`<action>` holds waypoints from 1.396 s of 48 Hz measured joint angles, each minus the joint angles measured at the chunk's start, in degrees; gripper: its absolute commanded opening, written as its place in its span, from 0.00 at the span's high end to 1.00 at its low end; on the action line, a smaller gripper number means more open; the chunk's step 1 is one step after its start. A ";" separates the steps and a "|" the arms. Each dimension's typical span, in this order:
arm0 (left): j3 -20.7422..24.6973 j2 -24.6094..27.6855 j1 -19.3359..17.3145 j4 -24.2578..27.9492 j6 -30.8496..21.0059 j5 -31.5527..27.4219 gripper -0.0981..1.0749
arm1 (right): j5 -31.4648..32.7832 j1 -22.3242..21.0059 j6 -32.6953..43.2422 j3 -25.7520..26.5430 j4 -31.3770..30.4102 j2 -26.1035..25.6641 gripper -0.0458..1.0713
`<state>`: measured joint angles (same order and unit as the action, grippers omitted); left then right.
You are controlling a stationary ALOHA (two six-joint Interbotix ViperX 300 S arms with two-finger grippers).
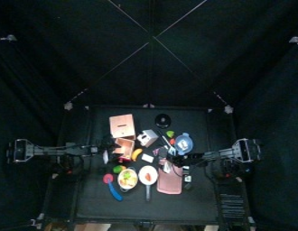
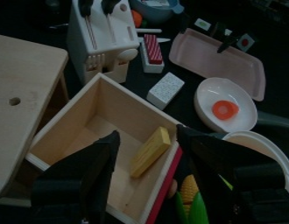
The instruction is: Grab salmon sushi
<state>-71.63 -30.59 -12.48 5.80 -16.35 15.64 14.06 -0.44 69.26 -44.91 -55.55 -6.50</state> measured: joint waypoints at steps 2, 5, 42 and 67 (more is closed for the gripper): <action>0.09 0.00 0.88 0.00 0.00 0.00 0.15 | 0.79 -0.44 -0.53 -0.44 -0.70 -0.26 0.05; 0.18 0.00 2.55 0.00 0.00 0.09 0.15 | 1.93 -1.32 -1.67 -0.88 -1.58 -0.62 0.05; 0.79 0.00 6.42 0.09 0.09 6.24 0.15 | -20.13 -18.63 -15.64 -3.87 -2.37 3.16 0.05; 0.26 0.00 6.42 0.09 0.00 6.24 0.15 | -22.41 -19.78 -15.64 -3.08 -3.69 8.79 0.06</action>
<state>-71.37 -30.59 -6.06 5.89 -16.35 21.88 -8.35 -20.21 53.61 -47.99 -59.24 2.29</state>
